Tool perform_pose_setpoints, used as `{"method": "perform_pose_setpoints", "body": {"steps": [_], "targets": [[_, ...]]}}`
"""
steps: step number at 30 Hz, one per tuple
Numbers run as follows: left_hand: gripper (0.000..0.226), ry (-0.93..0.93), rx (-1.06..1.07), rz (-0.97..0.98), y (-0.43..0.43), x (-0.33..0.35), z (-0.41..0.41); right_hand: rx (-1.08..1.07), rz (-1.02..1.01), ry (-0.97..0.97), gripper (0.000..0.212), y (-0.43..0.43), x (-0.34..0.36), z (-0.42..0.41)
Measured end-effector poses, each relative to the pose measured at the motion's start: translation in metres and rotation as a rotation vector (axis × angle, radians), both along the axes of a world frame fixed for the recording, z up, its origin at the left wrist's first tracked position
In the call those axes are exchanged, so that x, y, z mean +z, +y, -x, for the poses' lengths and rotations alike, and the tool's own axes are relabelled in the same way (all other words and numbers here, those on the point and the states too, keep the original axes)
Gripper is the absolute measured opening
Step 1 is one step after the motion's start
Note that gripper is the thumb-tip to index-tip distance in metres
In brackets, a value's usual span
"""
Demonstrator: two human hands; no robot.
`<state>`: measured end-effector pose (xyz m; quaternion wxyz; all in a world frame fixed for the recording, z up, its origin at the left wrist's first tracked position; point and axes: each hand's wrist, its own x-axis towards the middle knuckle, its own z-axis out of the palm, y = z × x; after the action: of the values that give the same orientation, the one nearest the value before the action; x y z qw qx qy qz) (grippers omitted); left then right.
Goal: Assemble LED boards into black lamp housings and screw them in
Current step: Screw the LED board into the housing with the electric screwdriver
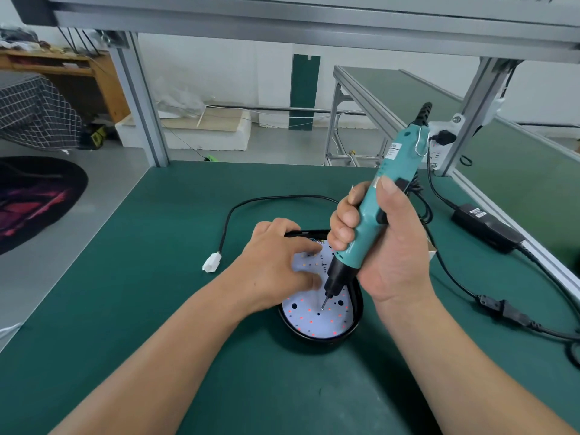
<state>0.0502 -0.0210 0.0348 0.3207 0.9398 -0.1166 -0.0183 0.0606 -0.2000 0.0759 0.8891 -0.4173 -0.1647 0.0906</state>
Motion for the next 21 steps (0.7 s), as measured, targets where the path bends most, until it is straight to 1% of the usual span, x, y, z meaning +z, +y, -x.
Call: {"method": "perform_pose_setpoints", "body": {"steps": [4, 7, 9, 14, 16, 18, 21], "targets": [[0.050, -0.001, -0.017, 0.001, 0.002, -0.001, -0.001, 0.041, 0.043, -0.076, 0.048, 0.004, -0.002, 0.003], [0.047, -0.017, -0.021, -0.010, 0.002, -0.002, -0.001, 0.060, 0.066, -0.108, 0.048, 0.006, -0.003, 0.005], [0.040, -0.029, -0.036, -0.006, 0.002, -0.001, 0.000, 0.068, 0.098, -0.139, 0.047, 0.006, -0.002, 0.006], [0.039, -0.045, -0.073, -0.003, 0.002, 0.004, 0.002, 0.088, 0.166, -0.273, 0.051, 0.009, -0.001, 0.012], [0.033, -0.028, -0.065, -0.028, 0.001, 0.003, 0.001, 0.102, 0.189, -0.316, 0.057, 0.012, -0.001, 0.014], [0.025, -0.021, -0.050, -0.064, 0.001, 0.002, 0.000, 0.108, 0.206, -0.339, 0.062, 0.014, -0.001, 0.015], [0.024, -0.033, -0.038, -0.077, 0.000, 0.000, -0.003, 0.123, 0.224, -0.335, 0.063, 0.017, -0.001, 0.015]]}}
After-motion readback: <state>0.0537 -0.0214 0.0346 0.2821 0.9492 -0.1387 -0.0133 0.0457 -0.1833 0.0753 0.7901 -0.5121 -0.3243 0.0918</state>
